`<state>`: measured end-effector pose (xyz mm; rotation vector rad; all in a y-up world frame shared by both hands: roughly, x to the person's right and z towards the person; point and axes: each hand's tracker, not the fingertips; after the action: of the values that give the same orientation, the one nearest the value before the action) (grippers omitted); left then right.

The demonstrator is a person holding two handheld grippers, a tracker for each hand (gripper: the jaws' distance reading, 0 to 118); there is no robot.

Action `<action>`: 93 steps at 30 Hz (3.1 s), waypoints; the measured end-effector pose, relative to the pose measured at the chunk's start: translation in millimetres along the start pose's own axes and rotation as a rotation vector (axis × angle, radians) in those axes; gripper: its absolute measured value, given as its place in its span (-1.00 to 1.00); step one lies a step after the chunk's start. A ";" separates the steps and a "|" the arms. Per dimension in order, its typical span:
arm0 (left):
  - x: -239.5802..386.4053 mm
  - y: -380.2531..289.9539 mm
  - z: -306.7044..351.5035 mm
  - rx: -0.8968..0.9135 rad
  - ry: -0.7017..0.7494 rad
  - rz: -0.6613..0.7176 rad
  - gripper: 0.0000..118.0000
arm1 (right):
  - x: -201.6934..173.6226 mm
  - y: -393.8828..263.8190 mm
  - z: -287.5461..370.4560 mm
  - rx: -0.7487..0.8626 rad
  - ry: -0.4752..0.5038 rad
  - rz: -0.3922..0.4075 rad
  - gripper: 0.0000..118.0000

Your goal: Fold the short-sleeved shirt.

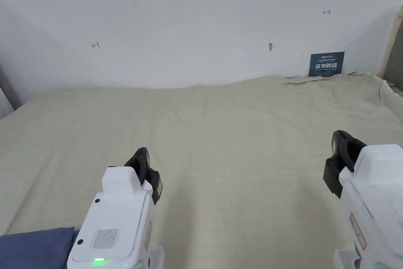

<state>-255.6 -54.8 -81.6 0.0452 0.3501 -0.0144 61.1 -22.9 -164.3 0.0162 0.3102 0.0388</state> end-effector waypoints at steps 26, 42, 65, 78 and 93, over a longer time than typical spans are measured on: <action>-12.2 -4.6 -3.1 0.009 0.042 0.072 1.00 | 8.1 -4.5 0.6 0.007 -0.024 -0.045 0.98; -7.6 -1.2 -1.1 0.020 0.036 0.061 1.00 | 10.3 -4.6 0.9 0.013 -0.035 -0.045 0.98; -10.6 0.5 0.2 0.019 0.038 0.062 1.00 | 8.2 -2.3 1.5 0.021 -0.038 -0.038 0.98; -10.6 0.4 0.7 0.017 0.039 0.054 1.00 | 7.6 -2.4 1.4 0.022 -0.031 -0.042 0.98; -10.9 0.1 0.6 0.017 0.047 0.045 1.00 | 8.7 -2.6 1.4 0.025 -0.033 -0.042 0.98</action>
<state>-265.6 -54.7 -77.3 0.0709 0.3956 0.0285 69.8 -25.2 -165.7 0.0353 0.2780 -0.0074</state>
